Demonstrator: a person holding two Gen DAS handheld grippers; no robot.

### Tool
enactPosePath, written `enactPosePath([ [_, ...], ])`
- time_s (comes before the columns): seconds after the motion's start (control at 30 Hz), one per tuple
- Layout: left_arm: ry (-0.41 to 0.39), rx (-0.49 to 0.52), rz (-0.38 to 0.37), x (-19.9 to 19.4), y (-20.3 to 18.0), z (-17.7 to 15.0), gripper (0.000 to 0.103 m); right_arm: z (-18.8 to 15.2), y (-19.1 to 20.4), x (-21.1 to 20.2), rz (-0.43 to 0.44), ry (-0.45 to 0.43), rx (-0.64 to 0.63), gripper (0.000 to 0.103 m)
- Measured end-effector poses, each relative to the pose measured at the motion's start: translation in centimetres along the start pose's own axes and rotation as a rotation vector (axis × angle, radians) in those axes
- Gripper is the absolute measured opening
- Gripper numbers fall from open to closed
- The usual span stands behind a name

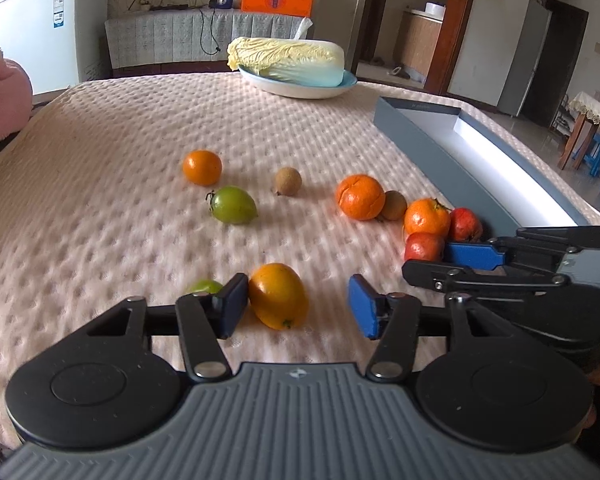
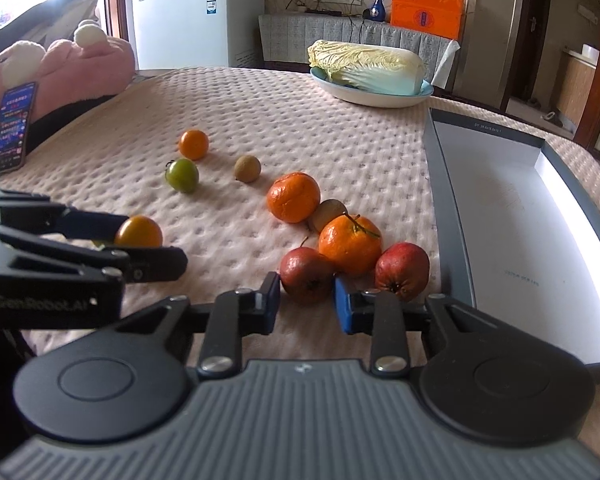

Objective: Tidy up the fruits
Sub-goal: 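Grasp the oval orange fruit with the left tool while the right tool grasps a red apple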

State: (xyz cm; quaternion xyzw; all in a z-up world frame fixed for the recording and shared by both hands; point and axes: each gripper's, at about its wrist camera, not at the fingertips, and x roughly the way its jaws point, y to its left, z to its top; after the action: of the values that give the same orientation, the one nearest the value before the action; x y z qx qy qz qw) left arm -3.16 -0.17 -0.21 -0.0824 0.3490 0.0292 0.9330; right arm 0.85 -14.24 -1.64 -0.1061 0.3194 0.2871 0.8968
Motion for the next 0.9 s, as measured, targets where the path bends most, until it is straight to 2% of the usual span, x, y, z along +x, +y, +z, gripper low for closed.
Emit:
enactPosePath([
  [0.2,0.014,-0.014,-0.001,0.3,0.2,0.0,0.036,-0.3,-0.1,-0.6,0.022,0.001,-0.005,0.032],
  [0.9,-0.019,-0.003,0.020,-0.2,-1.4,0.7,0.035,-0.2,-1.6,-3.8,0.055,-0.060,-0.001,0.032],
])
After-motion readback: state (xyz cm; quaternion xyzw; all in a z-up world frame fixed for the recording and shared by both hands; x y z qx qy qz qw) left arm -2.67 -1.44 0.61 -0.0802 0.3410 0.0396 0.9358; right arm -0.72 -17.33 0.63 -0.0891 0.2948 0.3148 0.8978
